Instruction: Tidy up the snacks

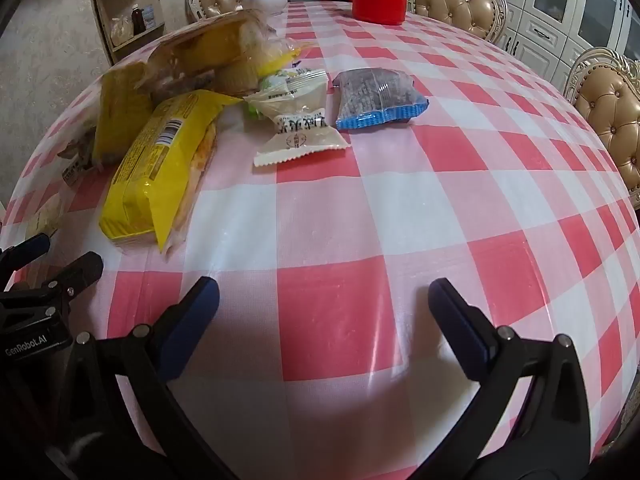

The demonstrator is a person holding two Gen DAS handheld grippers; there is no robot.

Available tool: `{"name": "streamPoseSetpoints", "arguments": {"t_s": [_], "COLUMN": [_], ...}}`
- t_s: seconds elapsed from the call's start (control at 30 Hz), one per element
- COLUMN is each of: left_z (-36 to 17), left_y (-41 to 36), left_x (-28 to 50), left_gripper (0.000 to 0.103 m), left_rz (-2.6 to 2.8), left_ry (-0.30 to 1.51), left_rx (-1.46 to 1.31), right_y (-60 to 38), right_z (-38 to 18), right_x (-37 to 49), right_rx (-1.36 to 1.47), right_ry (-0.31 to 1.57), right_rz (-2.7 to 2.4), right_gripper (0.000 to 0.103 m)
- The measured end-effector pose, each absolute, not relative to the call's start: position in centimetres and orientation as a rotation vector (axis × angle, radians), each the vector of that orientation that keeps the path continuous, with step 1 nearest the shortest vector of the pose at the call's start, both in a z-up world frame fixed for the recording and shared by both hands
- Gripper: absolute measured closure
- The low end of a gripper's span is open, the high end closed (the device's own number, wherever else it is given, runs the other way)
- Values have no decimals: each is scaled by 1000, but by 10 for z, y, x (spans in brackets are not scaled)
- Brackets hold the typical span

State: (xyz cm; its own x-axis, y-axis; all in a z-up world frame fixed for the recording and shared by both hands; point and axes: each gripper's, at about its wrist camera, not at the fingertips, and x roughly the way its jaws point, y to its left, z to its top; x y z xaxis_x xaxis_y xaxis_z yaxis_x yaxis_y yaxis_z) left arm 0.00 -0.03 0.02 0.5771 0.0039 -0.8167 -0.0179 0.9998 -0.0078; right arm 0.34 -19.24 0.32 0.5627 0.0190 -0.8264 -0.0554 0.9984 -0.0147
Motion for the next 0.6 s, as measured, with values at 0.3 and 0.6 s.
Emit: {"name": "streamPoseSetpoints", "arguments": {"t_s": [0.3, 0.6], "left_z": [1, 0], "left_y": [0, 0], "left_x": [0, 0], "left_gripper": [0, 0], "left_rz": [10, 10], "left_ry": [956, 956], "left_rx": [-21, -21], "right_y": [-192, -192], "right_z": [3, 3], "right_x": [3, 3], "right_rx": [-39, -39], "right_ry": [973, 973], "right_rz": [45, 45], "right_gripper": [0, 0]}}
